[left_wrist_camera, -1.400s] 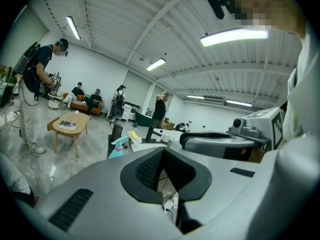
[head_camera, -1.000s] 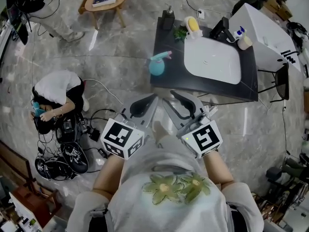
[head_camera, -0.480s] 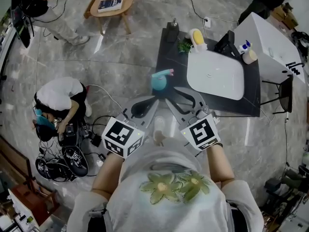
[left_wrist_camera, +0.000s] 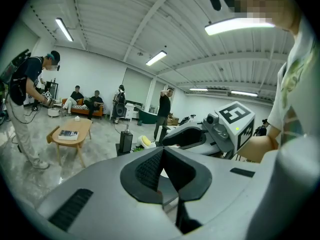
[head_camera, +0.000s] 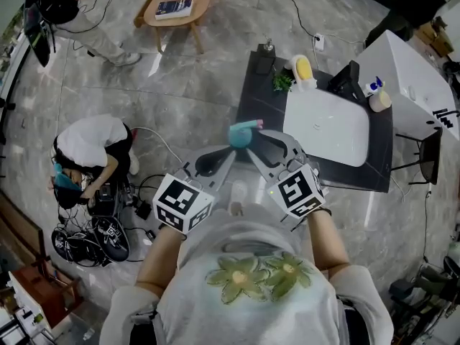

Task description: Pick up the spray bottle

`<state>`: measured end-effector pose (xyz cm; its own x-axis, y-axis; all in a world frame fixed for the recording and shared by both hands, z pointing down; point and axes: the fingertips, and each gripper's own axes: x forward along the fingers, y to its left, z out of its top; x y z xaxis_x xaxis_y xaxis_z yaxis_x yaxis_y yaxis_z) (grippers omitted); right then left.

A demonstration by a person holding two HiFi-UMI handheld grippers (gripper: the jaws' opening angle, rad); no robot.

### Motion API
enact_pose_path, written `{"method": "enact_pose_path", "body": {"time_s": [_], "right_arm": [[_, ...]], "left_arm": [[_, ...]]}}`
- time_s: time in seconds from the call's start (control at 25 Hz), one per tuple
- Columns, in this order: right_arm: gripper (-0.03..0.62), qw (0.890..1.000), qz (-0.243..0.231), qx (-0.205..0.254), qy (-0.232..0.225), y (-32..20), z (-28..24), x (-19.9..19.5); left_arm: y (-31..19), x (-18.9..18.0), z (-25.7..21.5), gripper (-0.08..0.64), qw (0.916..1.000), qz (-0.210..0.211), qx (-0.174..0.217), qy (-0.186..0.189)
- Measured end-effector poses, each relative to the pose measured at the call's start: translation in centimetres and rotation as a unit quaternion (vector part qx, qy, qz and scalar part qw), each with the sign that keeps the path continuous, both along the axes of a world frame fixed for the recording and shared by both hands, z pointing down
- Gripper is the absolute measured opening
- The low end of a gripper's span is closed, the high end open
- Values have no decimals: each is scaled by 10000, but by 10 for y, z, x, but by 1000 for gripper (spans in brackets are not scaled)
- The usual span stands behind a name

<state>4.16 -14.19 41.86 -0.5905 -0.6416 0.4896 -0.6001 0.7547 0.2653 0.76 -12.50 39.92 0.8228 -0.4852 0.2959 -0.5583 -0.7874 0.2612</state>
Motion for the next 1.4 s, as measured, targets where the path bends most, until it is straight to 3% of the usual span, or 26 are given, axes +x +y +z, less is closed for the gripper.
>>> {"method": "enact_pose_path", "body": {"time_s": [0.68, 1.4], "right_arm": [[120, 9979, -424, -264, 412, -39, 36, 8], [120, 9908, -977, -653, 677, -55, 75, 11]], "left_arm": [[-31, 4, 9, 9, 9998, -173, -92, 28], [-57, 0, 18, 9, 9979, -642, -99, 22]]}}
